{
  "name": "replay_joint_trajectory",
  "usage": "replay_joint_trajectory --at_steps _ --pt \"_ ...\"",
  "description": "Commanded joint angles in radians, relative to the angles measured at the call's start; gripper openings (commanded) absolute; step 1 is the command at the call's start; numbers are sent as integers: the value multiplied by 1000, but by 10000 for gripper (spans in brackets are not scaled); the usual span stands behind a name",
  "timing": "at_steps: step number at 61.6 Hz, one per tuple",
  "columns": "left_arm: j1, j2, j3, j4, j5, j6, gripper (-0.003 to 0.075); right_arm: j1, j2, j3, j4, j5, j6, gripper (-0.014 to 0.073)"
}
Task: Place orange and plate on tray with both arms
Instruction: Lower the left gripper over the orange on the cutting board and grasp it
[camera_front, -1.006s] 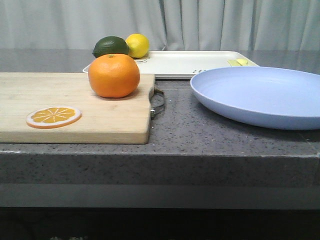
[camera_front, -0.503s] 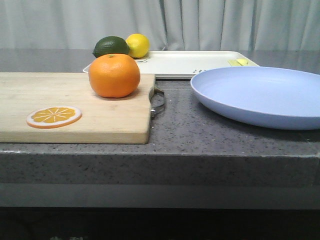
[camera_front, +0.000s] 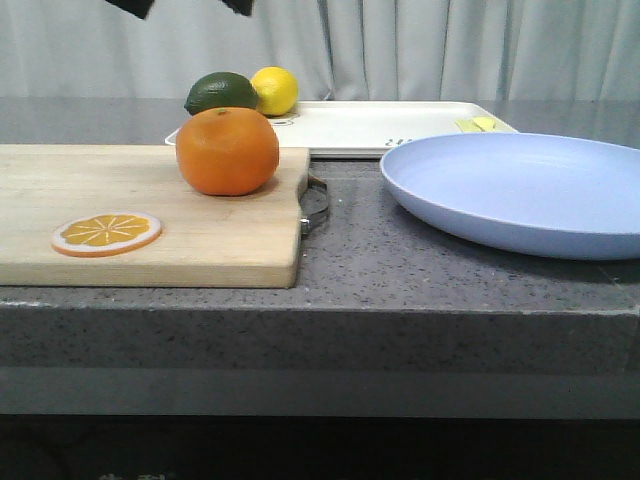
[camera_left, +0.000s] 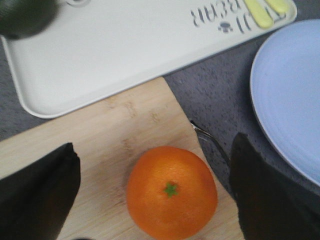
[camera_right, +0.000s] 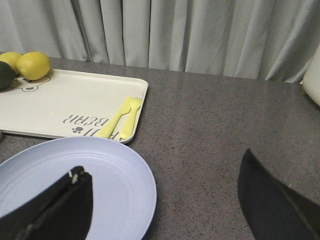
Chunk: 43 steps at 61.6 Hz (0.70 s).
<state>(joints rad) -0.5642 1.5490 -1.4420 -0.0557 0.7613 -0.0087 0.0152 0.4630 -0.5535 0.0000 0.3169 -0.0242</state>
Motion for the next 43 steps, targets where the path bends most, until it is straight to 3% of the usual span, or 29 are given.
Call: replay_joint_trajectory --at_steps 1,19,43 --pt "-28 53 -118 -10 82 -5 580 -4 12 -36 0 -89 -2 601" --pt "-31 235 -299 -19 327 -7 580 -4 12 -36 0 -89 -2 601" --pt "-31 289 -304 -21 401 -7 573 -4 12 -36 0 -89 -2 601"
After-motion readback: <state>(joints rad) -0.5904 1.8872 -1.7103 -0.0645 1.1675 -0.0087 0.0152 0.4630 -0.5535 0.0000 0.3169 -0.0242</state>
